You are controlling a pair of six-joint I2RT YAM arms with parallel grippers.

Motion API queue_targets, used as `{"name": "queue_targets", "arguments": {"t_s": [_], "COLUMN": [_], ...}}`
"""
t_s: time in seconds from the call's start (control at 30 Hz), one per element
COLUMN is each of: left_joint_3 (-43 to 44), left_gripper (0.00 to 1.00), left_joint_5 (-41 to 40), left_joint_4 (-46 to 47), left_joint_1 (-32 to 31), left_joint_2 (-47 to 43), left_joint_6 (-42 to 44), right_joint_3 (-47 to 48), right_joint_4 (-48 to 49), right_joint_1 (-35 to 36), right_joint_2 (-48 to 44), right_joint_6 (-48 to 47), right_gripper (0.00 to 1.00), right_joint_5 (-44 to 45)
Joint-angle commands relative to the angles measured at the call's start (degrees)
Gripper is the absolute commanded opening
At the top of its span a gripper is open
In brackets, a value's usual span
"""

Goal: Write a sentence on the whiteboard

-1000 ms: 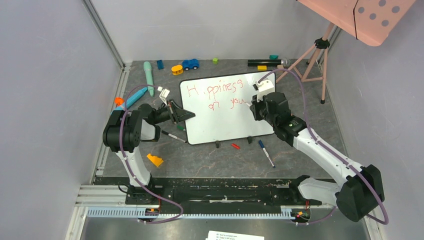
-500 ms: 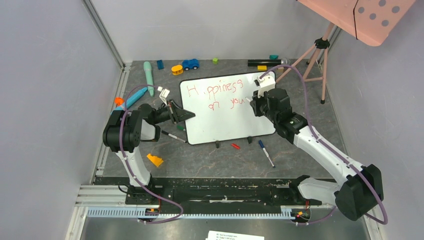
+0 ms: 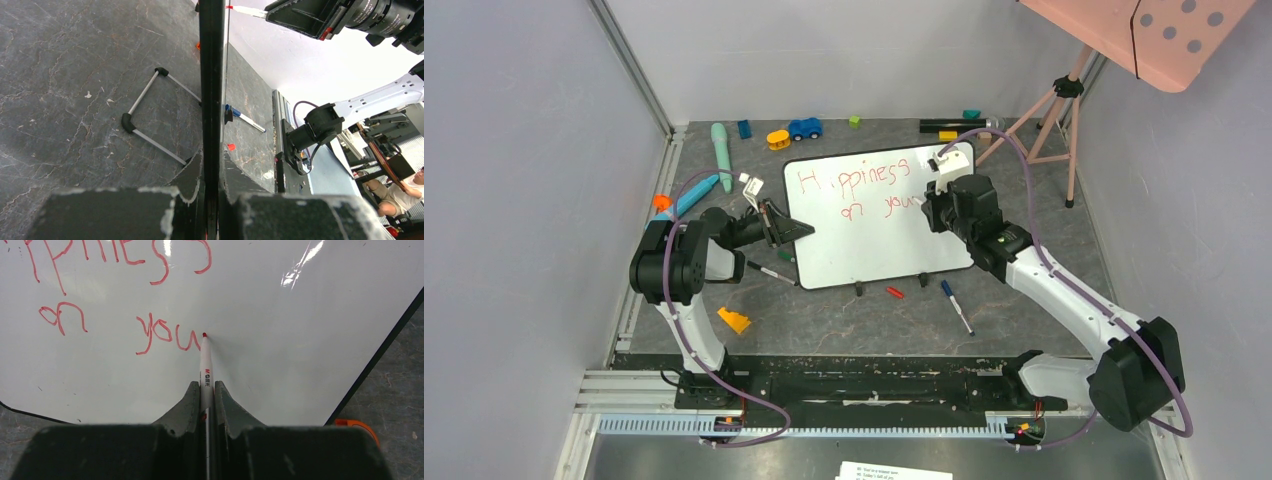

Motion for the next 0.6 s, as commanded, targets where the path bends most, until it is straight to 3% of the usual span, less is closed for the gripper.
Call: {"name": "queue_targets", "arguments": {"t_s": [0.0,0.57], "left_joint_3": [0.4,0.4], "left_gripper": [0.02,0.02], "left_joint_5": [0.3,0.3], "left_joint_4": [3.4,3.4], "left_joint_1": [0.5,0.5], "left_joint_2": [-0.5,-0.5], "left_joint_6": [4.4,4.4], "right_joint_3": [2.5,0.9], "right_joint_4": [1.9,1.4], "right_joint_1": [-0.7,-0.9], "right_joint_2": [0.6,-0.7], "right_joint_6": [-0.6,-0.4], "right_gripper": [0.00,0.00], "right_joint_5": [3.0,1.9]}}
